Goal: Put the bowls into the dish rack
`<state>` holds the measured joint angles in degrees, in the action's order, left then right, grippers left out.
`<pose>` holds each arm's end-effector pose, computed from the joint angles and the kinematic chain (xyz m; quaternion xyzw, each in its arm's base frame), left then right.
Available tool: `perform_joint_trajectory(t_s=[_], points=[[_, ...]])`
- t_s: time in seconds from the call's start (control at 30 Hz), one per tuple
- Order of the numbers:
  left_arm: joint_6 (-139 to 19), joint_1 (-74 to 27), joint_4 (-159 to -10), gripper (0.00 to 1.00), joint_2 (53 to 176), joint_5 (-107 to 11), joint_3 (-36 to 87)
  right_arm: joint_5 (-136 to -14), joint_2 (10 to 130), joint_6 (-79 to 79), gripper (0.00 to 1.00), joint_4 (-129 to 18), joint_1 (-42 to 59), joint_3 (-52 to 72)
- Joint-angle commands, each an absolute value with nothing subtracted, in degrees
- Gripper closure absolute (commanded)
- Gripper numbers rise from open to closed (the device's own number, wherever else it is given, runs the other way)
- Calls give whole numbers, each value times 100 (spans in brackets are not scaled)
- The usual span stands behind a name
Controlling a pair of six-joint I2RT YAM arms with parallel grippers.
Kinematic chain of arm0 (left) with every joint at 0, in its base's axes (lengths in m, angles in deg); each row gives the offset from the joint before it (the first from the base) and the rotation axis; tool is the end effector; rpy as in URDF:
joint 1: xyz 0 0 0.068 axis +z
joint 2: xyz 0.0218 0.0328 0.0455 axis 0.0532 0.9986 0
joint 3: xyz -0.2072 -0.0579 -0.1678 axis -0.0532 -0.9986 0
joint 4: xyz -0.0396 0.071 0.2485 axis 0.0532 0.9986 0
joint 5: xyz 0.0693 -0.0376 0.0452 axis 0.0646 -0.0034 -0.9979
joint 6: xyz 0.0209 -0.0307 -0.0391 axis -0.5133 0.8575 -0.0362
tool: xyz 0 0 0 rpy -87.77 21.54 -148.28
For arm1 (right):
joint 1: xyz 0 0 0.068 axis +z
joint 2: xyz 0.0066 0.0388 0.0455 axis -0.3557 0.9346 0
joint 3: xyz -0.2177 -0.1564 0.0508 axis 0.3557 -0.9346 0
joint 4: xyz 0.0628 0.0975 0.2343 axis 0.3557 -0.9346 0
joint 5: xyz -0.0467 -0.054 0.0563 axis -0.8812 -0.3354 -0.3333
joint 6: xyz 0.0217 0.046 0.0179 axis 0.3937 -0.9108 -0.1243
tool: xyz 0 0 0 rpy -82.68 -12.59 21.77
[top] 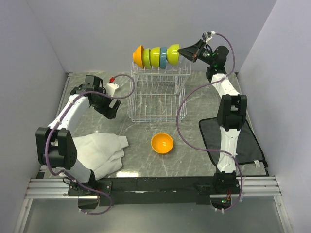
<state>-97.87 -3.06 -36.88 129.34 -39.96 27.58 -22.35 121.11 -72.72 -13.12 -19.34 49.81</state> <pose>0.3209 -0.0442 0.2745 0.3014 0.9111 -0.0896 0.2664 0.5313 0.0448 0.3346 -0.0348 0.6271 0.6792 0.3799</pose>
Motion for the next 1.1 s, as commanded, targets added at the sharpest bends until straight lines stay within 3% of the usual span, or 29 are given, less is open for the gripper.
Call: perform_joint_trajectory(t_s=[0.0, 0.27, 0.4, 0.77, 1.07], points=[[-9938, -451, -3619, 1, 12980, -4149, 2812, -2327, 11969, -7576, 100, -506, -1943, 4629], [-9965, -653, -3610, 1, 13068, -4325, 2891, -2345, 11951, -7743, 100, 163, -2004, 4329], [-9982, -732, -3654, 1, 13121, -4456, 2909, -2371, 11960, -7647, 87, 137, -2013, 4391], [-9965, -811, -3689, 1, 13148, -4465, 2926, -2389, 11889, -7471, 64, -205, -2031, 4382], [-9956, -812, -3724, 1, 13165, -4413, 2909, -2336, 11784, -7366, 52, -249, -2066, 4251]])
